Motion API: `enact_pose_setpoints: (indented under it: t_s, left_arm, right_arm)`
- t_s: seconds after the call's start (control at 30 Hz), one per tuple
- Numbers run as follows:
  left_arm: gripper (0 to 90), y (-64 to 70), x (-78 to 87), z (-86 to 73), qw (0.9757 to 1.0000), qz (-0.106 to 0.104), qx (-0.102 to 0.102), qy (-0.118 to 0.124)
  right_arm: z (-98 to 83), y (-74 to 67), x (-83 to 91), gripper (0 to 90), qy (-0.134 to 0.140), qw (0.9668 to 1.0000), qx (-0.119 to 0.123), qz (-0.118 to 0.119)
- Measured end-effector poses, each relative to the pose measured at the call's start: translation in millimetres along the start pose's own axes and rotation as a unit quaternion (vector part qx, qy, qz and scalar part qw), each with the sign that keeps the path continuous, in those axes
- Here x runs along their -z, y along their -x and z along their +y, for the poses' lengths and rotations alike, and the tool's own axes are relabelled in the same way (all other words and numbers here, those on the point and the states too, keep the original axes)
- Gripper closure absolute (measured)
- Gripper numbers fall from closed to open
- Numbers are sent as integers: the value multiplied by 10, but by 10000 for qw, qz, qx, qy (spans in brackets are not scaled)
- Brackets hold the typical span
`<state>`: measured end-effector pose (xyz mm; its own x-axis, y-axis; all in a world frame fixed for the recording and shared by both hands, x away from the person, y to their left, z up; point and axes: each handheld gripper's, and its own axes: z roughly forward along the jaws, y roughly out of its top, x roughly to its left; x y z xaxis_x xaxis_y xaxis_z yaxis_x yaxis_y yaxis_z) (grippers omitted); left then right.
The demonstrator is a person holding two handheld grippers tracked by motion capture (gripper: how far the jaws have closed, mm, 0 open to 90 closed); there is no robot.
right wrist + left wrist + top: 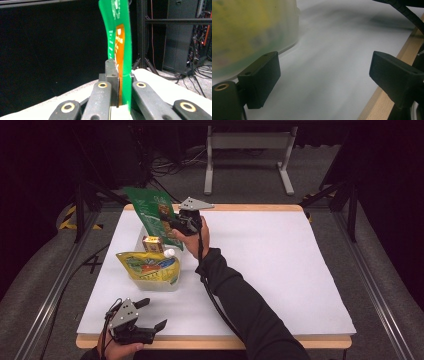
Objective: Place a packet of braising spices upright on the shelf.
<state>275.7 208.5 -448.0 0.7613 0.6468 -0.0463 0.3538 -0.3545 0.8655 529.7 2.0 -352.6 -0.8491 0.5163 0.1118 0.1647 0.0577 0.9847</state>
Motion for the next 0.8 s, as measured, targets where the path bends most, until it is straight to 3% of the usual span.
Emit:
enact_pose_setpoints:
  t_s: [0.17,0.27,0.4,0.8]
  left_arm:
    - [107,7,-12,3,10000,-16,47,4]
    - [107,6,-5,2,10000,-30,26,12]
    - [106,1,-7,-1,10000,-35,35,5]
    - [106,-3,-12,6,10000,24,-51,-41]
  right_arm:
    - [-82,22,-15,888,-13,9999,-121,77]
    - [-141,7,-31,888,-124,9999,-24,41]
    - [-178,23,4,886,-110,9999,-101,50]
    - [-199,-47,135,849,-354,9988,336,-58]
